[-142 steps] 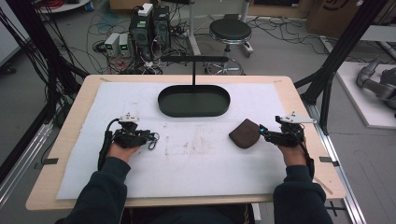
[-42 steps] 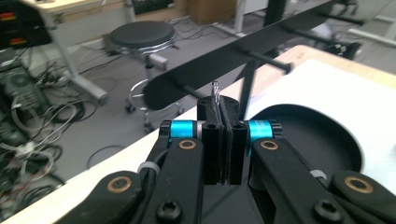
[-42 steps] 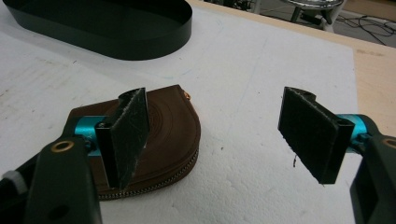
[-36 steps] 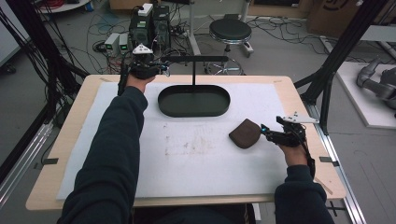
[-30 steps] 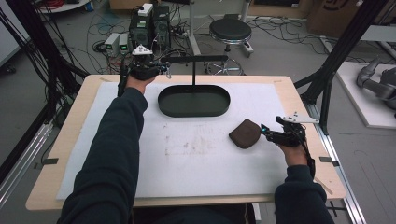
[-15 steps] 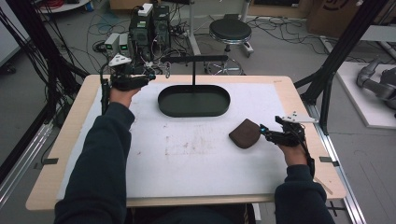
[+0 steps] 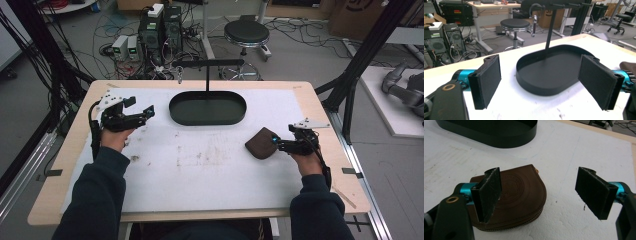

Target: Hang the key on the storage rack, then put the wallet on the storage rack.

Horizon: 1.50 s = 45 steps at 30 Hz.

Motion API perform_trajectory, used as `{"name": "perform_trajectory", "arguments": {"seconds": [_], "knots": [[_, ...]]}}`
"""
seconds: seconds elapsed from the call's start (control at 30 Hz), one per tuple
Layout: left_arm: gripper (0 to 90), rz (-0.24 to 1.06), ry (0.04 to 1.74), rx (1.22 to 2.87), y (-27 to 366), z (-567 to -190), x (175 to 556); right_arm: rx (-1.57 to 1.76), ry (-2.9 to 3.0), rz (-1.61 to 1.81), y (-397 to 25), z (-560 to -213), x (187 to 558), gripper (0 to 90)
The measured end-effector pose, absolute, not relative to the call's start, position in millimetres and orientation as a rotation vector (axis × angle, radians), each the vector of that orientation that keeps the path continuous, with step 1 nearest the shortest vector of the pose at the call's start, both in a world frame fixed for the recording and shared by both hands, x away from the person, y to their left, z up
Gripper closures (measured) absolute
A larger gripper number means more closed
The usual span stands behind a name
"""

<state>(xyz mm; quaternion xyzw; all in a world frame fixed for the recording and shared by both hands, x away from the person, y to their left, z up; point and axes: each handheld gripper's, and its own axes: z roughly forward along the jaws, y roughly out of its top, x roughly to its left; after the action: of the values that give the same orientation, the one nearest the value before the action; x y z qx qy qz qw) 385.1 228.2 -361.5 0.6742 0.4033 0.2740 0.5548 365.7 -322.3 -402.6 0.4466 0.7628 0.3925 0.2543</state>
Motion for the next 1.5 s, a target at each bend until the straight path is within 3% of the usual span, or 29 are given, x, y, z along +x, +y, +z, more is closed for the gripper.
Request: {"name": "perform_trajectory", "arguments": {"seconds": [0.43, 1.07, 1.2, 1.3, 1.5], "knots": [[18.5, 0.660, 0.927, 1.625, 232.4, -384.1, 354.8, 1.232, 2.077, 1.073, -316.8, -404.0, 364.0, 21.8], [19.7, 0.636, 0.947, 1.656, 230.2, -400.7, 351.3, 1.180, 2.239, 0.918, -250.2, -421.3, 384.0, 24.4], [19.7, 0.637, 0.950, 1.654, 231.3, -401.1, 351.6, 1.117, 2.279, 0.871, -237.1, -427.3, 384.8, 20.6], [19.8, 0.638, 0.952, 1.654, 232.3, -401.2, 351.1, 1.033, 2.316, 0.822, -240.2, -426.8, 381.5, 28.2], [20.0, 0.643, 0.962, 1.649, 236.0, -401.4, 349.7, 0.900, 2.393, 0.800, -252.3, -424.4, 372.1, 31.8]]}}
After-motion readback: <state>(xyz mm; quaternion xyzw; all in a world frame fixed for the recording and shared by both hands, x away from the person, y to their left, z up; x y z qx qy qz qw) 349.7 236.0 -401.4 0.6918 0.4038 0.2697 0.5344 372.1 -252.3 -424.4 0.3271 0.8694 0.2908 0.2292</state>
